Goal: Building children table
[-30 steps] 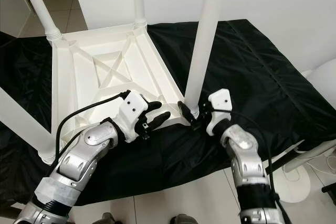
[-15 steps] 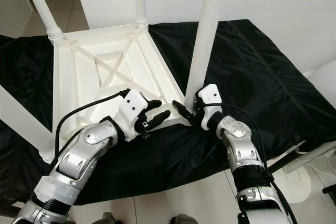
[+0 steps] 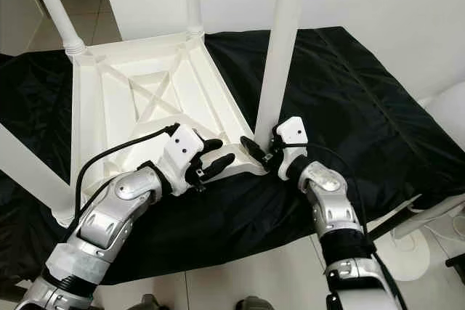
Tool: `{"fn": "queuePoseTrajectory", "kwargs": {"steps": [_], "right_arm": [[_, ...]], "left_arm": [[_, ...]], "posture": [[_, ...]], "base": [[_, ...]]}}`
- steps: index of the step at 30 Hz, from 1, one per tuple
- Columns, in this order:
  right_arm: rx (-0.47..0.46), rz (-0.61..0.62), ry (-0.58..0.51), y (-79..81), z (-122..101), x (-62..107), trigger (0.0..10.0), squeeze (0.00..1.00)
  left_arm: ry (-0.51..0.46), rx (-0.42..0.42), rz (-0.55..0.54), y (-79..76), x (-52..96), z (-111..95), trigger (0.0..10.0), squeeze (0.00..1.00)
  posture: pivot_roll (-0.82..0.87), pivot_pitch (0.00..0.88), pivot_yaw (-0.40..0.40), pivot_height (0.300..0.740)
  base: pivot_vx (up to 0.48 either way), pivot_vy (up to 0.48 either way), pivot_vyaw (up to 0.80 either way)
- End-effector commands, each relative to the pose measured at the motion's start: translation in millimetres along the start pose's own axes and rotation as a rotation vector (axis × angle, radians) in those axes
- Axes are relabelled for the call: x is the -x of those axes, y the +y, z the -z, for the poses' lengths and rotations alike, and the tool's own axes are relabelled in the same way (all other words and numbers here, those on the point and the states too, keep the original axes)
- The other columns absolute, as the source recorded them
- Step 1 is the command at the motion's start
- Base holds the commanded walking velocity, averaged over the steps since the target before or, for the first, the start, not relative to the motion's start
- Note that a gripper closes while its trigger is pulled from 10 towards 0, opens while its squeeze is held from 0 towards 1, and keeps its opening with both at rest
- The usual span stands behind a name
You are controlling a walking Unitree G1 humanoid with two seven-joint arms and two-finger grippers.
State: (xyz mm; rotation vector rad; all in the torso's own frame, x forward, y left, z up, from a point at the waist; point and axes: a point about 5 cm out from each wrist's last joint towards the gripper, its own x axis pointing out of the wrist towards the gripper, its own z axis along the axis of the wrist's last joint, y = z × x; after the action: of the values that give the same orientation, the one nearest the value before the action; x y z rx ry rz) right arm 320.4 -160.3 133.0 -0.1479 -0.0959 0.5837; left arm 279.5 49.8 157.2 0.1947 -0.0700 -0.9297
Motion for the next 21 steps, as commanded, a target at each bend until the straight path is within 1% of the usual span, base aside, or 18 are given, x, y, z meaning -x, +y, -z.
{"fn": "queuePoseTrajectory", "kwargs": {"steps": [1, 2, 3, 5, 8, 10, 13, 14, 16, 17, 18, 19, 20, 21], "right_arm": [[-0.001, 0.105, 0.071, 1.9, 12, 2.3, 10.0, 0.00], [-0.009, 0.143, 0.071, 2.8, 13, 2.5, 10.0, 0.00], [-0.009, 0.143, 0.071, 2.8, 13, 2.5, 10.0, 0.00], [-0.027, 0.210, 0.063, 6.0, 14, 3.0, 10.0, 0.00], [-0.094, 0.364, 0.076, 8.1, 20, 5.3, 10.0, 0.00], [-0.094, 0.364, 0.076, 8.1, 20, 5.3, 10.0, 0.00], [-0.118, 0.516, 0.088, 16.9, 22, 6.5, 10.0, 0.00], [-0.118, 0.516, 0.088, 16.9, 22, 6.5, 10.0, 0.00], [-0.144, 0.624, 0.087, 26.9, 19, 4.5, 10.0, 0.00], [-0.144, 0.624, 0.087, 26.9, 19, 4.5, 10.0, 0.00], [-0.175, 0.650, 0.085, 32.0, 18, 2.5, 10.0, 0.00], [-0.175, 0.650, 0.085, 32.0, 18, 2.5, 10.0, 0.00], [-0.202, 0.651, 0.086, 36.3, 17, 0.2, 10.0, 0.00], [-0.198, 0.642, 0.078, 39.4, 15, -2.3, 10.0, 0.00]], "left_arm": [[0.000, -0.002, 0.028, -3.4, -0.1, -1, 10.0, 0.00], [0.000, -0.002, 0.030, -3.8, 0.1, 0, 10.0, 0.00], [0.000, -0.002, 0.030, -3.8, 0.1, 0, 10.0, 0.00], [0.001, 0.000, 0.033, -4.7, 0.3, 0, 10.0, 0.00], [0.003, 0.002, 0.038, -6.3, 0.2, 1, 10.0, 0.00], [0.003, 0.002, 0.038, -6.3, 0.2, 1, 10.0, 0.00], [0.005, 0.003, 0.041, -7.1, 1.1, 1, 10.0, 0.00], [0.005, 0.003, 0.041, -7.1, 1.1, 1, 10.0, 0.00], [0.006, 0.004, 0.042, -8.2, 1.6, 2, 10.0, 0.00], [0.006, 0.004, 0.042, -8.2, 1.6, 2, 10.0, 0.00], [0.006, 0.005, 0.043, -8.9, 1.7, 2, 10.0, 0.00], [0.006, 0.005, 0.043, -8.9, 1.7, 2, 10.0, 0.00], [0.006, 0.005, 0.043, -9.2, 1.7, 2, 10.0, 0.00], [0.005, 0.007, 0.043, -9.4, 1.7, 2, 10.0, 0.00]], "posture": [[-0.09, 0.030, 0.025, 0.740], [-0.09, 0.030, 0.025, 0.740], [-0.09, 0.030, 0.025, 0.740], [-0.09, 0.030, 0.025, 0.740], [-0.09, 0.031, 0.024, 0.740], [-0.09, 0.031, 0.024, 0.740], [-0.09, 0.035, 0.019, 0.740], [-0.09, 0.035, 0.019, 0.740], [-0.09, 0.035, 0.017, 0.740], [-0.09, 0.035, 0.017, 0.740], [-0.08, 0.034, 0.014, 0.740], [-0.08, 0.034, 0.014, 0.740], [-0.08, 0.033, 0.011, 0.740], [-0.08, 0.031, 0.012, 0.740]], "base": [[0.000, 0.000, 0.00], [0.000, 0.000, 0.00], [0.000, 0.000, 0.00], [0.000, 0.000, 0.00], [0.000, 0.000, 0.00], [0.000, 0.000, 0.00], [0.000, 0.000, 0.00], [0.000, 0.000, 0.00], [0.000, 0.000, 0.00], [0.000, 0.000, 0.00], [0.000, 0.000, 0.00], [0.000, 0.000, 0.00], [0.000, 0.000, 0.00], [0.000, 0.000, 0.00]]}}
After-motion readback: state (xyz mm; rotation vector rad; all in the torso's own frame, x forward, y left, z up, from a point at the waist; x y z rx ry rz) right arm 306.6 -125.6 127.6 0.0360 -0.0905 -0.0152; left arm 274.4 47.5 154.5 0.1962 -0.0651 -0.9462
